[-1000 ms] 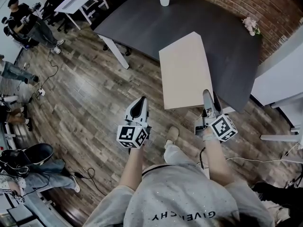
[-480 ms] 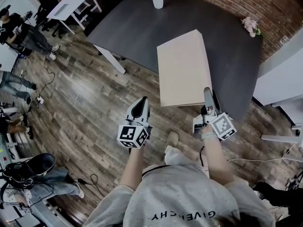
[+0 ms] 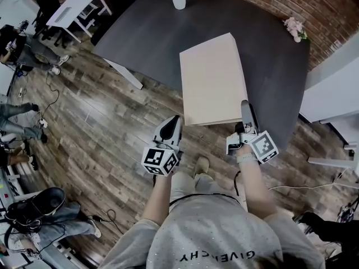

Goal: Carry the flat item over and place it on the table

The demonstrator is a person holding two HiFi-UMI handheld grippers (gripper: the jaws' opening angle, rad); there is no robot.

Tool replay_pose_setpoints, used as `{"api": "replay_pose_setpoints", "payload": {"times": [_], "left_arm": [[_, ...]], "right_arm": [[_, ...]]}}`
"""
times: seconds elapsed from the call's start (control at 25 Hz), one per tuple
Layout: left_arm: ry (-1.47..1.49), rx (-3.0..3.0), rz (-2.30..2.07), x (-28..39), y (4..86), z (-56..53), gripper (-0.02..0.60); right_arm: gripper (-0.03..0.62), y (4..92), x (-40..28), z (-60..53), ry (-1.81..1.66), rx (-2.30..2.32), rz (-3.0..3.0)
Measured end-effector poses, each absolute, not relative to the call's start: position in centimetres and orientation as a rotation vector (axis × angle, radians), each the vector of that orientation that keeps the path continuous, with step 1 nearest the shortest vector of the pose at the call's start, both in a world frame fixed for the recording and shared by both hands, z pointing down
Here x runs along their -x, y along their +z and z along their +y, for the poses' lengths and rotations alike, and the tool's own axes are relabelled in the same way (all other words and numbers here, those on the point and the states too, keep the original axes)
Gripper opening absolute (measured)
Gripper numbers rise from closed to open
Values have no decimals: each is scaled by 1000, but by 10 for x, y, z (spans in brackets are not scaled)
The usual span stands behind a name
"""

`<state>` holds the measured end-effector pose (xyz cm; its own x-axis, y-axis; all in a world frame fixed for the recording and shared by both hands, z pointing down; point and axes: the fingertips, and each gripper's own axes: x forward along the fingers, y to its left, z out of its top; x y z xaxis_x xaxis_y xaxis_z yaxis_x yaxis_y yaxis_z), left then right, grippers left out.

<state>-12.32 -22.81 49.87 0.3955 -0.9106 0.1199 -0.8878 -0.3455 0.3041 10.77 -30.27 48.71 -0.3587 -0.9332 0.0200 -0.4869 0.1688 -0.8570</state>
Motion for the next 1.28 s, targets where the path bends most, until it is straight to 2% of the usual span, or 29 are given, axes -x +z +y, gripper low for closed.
{"api": "replay_pose_setpoints", "payload": {"times": [0.64,1.28], "left_arm": [[-7,-2431,-1243,50,534,-216,6],[43,-2401,-1165,53,558,-248,6]], "right_arm": [[282,506,-104,-307,-1164,1340,1884],[293,542,-78,-313,-1345,1411,1925]]}}
